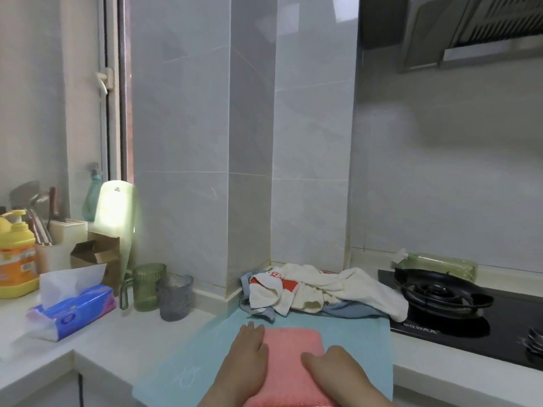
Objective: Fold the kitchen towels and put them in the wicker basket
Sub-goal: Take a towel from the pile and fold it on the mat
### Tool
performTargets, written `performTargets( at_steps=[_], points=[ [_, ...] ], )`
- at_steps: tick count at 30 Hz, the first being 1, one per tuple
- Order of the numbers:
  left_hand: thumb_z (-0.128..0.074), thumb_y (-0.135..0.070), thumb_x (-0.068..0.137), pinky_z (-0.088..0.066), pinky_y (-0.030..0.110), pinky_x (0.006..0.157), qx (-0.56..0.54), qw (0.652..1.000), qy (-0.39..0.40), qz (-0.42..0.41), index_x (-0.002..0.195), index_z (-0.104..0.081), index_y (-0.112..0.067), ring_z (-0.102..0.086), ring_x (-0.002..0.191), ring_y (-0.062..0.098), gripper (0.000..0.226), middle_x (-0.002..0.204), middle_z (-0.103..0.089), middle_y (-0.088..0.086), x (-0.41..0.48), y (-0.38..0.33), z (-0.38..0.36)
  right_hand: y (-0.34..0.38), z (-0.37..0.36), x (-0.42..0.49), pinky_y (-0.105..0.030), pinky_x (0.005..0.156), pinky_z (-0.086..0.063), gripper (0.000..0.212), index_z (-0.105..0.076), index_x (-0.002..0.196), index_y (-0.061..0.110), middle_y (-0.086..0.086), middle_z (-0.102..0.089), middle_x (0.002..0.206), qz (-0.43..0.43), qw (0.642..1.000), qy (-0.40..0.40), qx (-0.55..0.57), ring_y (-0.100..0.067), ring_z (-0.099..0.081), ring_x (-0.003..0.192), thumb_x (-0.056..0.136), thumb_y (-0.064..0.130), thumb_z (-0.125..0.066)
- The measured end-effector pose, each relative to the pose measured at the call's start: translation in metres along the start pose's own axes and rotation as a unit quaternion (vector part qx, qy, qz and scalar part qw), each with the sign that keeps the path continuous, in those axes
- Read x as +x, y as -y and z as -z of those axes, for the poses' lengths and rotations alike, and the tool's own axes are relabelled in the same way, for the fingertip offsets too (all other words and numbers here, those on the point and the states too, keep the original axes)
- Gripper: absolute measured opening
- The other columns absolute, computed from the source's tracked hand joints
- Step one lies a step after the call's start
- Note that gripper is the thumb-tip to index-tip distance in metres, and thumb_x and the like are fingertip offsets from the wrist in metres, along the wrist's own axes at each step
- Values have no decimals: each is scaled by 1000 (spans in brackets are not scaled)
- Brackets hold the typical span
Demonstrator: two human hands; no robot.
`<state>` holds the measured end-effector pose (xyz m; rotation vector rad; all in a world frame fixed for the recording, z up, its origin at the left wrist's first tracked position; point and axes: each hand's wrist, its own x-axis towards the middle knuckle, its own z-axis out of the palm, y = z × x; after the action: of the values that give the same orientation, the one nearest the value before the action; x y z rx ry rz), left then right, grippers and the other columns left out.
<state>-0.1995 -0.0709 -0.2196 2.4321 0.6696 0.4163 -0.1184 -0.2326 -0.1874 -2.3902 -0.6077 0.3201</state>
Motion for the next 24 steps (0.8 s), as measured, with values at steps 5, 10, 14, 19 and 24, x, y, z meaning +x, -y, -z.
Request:
performTargets(
  at_steps=[5, 10, 14, 19, 24],
  points=[
    [-47, -17, 95, -16, 29, 119, -130, 991, -31, 19, 153, -22, -19, -20, 147, 13, 63, 160, -20, -2, -14, -2, 19, 13, 5, -3, -21, 67, -40, 21, -46, 106, 24, 7, -56, 100, 85, 995, 1, 56, -11, -57, 96, 86, 27, -45],
    [-71, -13, 71, -40, 9, 85, -216, 974, -19, -70, 128, -31, -54, -48, 110, -10, 80, 124, -45, -35, -24, -11, 65, 37, 64, -21, -22, 89, -42, 33, -50, 92, 46, 11, -56, 109, 297, 954, -39, -31, -6, -52, 100, 82, 14, -52],
    [-62, -3, 58, -51, 22, 86, -289, 951, 60, -95, 126, -56, -37, -66, 102, 3, 76, 110, -72, -11, -34, -25, 92, 55, 106, -44, -23, 96, -43, 36, -68, 106, 34, 17, -64, 105, 383, 921, -26, -62, -1, -55, 104, 81, 11, -59],
    [-64, 2, 56, -53, 27, 73, -382, 910, 126, -100, 118, -61, -1, -70, 87, 21, 62, 97, -75, 13, -49, -36, 92, 55, 119, -55, -13, 90, -44, 45, -63, 120, 39, 23, -63, 106, 381, 922, -59, -27, 3, -58, 101, 79, 21, -65],
    [-82, 1, 37, -57, 31, 57, -483, 868, 92, -69, 107, -63, 10, -72, 74, 35, 74, 93, -71, 28, -50, -26, 84, 15, 78, -39, -19, 85, -46, 73, -49, 130, 32, 12, -62, 119, 208, 924, -104, 304, 0, -61, 102, 67, 52, -80]
  ],
)
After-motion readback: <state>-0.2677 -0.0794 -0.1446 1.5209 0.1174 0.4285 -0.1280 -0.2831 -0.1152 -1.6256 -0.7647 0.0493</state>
